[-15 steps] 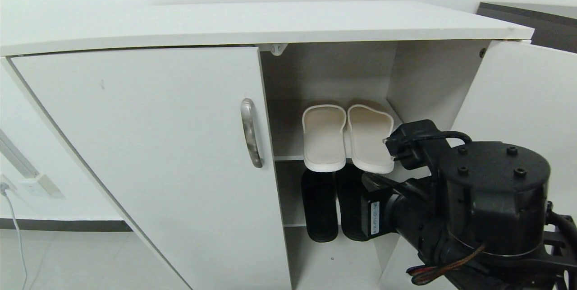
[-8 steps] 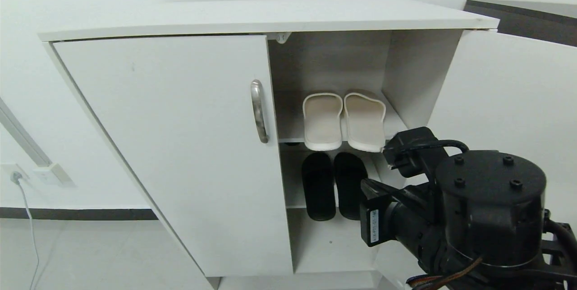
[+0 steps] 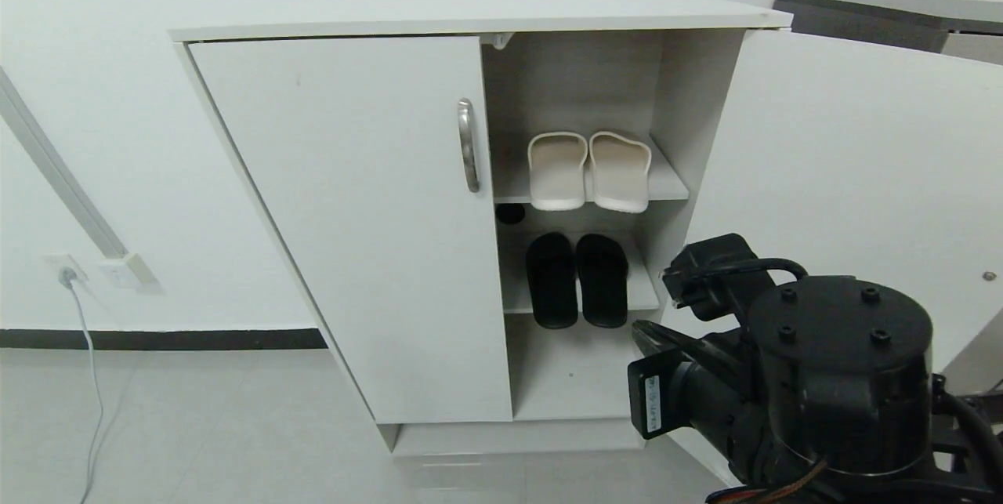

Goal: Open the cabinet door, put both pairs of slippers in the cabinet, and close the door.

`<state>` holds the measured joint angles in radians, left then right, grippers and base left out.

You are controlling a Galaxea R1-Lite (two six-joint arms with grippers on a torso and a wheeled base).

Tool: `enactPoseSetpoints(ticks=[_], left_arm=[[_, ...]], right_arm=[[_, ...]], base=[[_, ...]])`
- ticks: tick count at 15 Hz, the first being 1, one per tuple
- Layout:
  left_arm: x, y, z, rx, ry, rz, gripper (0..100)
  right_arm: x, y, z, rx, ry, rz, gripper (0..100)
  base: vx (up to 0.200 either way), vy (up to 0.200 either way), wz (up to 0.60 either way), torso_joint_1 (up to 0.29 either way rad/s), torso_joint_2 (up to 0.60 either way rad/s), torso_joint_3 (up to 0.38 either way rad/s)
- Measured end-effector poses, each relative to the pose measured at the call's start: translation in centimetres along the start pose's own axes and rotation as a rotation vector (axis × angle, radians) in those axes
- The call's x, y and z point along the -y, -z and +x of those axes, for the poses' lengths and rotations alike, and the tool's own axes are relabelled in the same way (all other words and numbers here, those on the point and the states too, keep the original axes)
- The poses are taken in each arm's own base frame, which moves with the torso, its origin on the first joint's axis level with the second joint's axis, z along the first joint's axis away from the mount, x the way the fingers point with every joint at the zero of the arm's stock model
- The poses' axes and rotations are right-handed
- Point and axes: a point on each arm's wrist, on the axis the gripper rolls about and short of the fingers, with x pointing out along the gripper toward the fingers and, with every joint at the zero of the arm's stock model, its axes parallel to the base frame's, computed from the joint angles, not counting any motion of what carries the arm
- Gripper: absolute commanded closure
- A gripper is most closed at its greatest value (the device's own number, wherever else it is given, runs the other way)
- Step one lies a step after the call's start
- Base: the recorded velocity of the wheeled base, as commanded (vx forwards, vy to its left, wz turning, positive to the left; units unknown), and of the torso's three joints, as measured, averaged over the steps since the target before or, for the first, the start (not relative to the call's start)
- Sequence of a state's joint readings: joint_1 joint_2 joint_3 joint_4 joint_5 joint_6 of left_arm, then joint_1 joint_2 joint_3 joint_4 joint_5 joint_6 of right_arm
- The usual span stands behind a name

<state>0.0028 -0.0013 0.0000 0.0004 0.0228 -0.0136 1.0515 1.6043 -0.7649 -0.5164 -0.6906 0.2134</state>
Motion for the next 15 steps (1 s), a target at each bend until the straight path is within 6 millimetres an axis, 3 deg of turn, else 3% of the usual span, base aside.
enactPoseSetpoints(ticks=[3,15], left_arm=[[0.0,0.0,0.0,0.0,0.0,0.0,100],[0.0,0.0,0.0,0.0,0.0,0.0,100]], right_arm=[[0.13,0.2,0.04,-0.005,0.004,-0.006,100],[-0.03,0.84,0.4,-0.018,0.006,-0.018,100]], base=[[-0.2,0.0,0.0,0.004,0.0,0.004],[0.0,0.0,0.0,0.0,0.0,0.0]])
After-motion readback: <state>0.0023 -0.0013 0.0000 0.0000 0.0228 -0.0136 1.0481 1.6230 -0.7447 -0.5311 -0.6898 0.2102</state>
